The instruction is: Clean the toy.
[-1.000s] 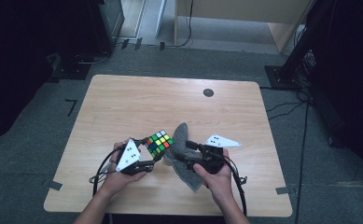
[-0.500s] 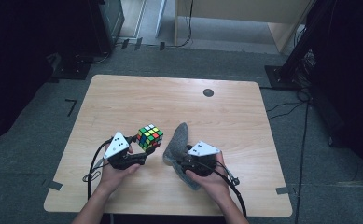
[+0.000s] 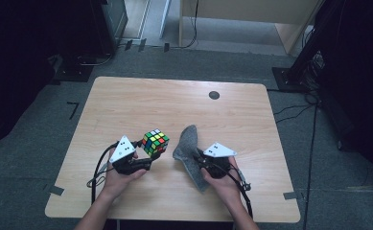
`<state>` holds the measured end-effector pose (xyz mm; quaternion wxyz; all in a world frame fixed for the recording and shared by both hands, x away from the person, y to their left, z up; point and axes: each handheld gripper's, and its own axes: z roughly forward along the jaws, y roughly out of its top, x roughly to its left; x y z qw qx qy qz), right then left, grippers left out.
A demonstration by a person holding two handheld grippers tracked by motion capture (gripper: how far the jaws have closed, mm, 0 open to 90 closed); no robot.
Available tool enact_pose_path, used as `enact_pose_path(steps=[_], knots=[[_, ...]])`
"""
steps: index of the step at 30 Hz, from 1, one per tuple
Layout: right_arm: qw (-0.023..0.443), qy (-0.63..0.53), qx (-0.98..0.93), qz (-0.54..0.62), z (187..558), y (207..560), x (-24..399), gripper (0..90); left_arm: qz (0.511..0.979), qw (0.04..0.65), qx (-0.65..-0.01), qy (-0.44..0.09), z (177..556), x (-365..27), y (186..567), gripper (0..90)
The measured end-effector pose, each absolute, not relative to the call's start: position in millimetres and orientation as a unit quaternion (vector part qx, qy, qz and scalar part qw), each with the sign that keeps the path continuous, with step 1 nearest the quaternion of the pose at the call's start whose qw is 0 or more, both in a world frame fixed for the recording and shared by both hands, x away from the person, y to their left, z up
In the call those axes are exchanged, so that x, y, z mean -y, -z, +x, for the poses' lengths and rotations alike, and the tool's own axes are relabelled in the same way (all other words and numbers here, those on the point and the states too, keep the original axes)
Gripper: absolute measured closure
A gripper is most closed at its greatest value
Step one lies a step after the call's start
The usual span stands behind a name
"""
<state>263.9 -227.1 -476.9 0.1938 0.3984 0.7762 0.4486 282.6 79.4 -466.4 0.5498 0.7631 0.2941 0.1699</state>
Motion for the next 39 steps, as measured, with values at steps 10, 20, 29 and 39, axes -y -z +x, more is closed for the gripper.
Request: enact_pose_path(steps=[10,20,29,39], knots=[[0.176,-0.565,-0.739,0.323,242.3,427.4,224.9,79.9,0.797,0.531,-0.244,-0.149,275.2,-62.4,471.5,34.0],[0.199,-0.597,-0.724,0.282,227.6,415.9,213.4,87.3,0.818,0.522,-0.194,-0.142,262.1,-40.8,472.8,34.0],[0.178,-0.502,-0.740,0.412,260.1,459.8,240.9,81.8,0.799,0.525,-0.248,-0.158,277.9,-69.9,469.9,34.0],[0.094,-0.461,-0.816,0.337,265.9,467.3,236.9,49.9,0.797,0.526,-0.249,-0.162,279.1,-74.4,468.2,34.0]])
